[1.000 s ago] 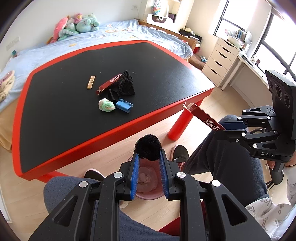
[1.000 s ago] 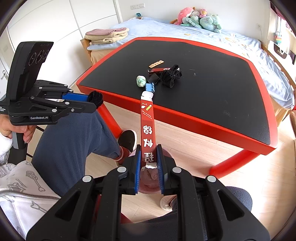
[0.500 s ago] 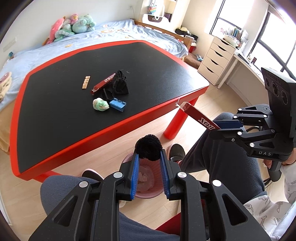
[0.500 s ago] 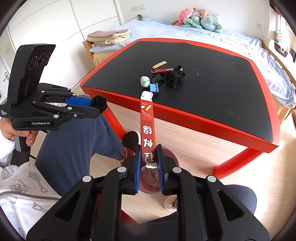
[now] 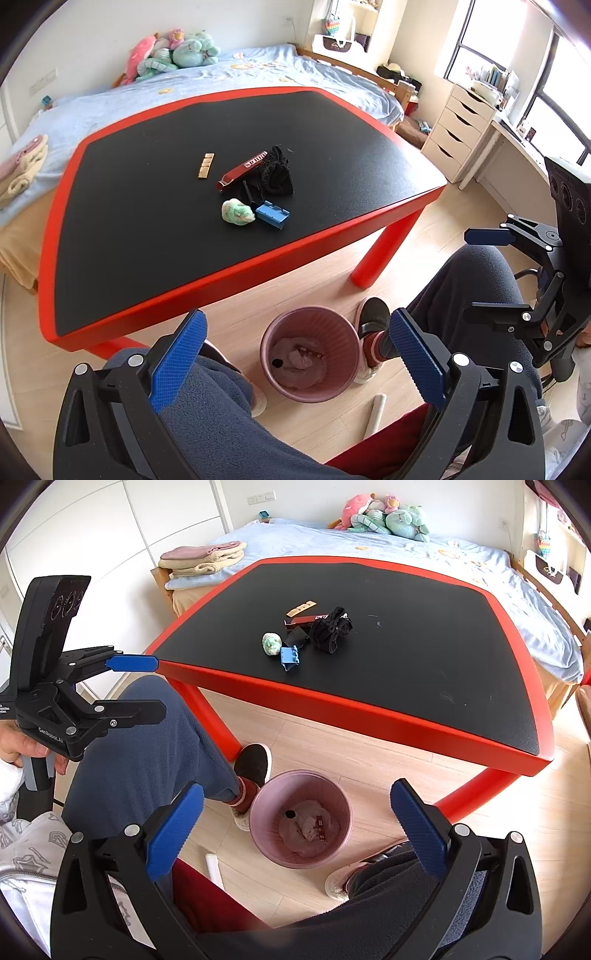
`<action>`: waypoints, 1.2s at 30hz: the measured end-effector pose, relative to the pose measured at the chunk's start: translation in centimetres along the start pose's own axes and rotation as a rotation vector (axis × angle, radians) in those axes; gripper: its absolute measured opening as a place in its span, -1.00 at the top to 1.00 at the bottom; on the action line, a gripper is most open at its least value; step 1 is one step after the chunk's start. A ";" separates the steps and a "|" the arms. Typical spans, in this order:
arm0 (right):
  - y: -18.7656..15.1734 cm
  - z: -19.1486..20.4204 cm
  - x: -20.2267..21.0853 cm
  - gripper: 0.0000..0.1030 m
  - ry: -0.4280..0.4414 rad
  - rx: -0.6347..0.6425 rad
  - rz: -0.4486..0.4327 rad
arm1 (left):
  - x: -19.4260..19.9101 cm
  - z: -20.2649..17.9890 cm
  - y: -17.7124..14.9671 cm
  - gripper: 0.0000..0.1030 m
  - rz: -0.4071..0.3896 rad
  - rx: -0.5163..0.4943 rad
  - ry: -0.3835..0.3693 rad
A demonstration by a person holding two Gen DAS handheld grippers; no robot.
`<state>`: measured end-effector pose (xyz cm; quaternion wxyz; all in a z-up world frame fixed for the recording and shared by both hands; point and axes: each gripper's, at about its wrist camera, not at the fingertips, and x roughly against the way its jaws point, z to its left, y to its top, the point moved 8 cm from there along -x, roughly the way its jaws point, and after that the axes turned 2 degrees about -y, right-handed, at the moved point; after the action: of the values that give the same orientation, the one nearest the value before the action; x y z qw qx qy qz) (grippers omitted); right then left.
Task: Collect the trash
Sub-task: 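Move both tools back toward the remaining items on the table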
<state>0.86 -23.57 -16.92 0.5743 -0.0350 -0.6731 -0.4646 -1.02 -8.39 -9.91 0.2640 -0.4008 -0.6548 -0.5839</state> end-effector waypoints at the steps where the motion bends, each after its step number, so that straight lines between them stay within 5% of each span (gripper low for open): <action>1: 0.0 0.0 0.0 -0.94 -0.002 -0.001 0.002 | 0.0 0.0 0.0 -0.85 -0.001 0.000 0.003; 20: 0.6 -0.5 0.4 -0.94 -0.001 -0.027 -0.016 | 0.6 1.2 0.4 -0.85 -0.033 0.012 0.013; 36: 4.3 -1.4 0.2 -0.94 -0.018 -0.048 -0.051 | 0.8 3.1 2.6 -0.85 -0.053 -0.006 0.070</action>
<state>4.34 -22.16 -14.42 0.5552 -0.0355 -0.6676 -0.4948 1.06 -5.16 -8.41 0.2702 -0.3636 -0.6539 -0.6061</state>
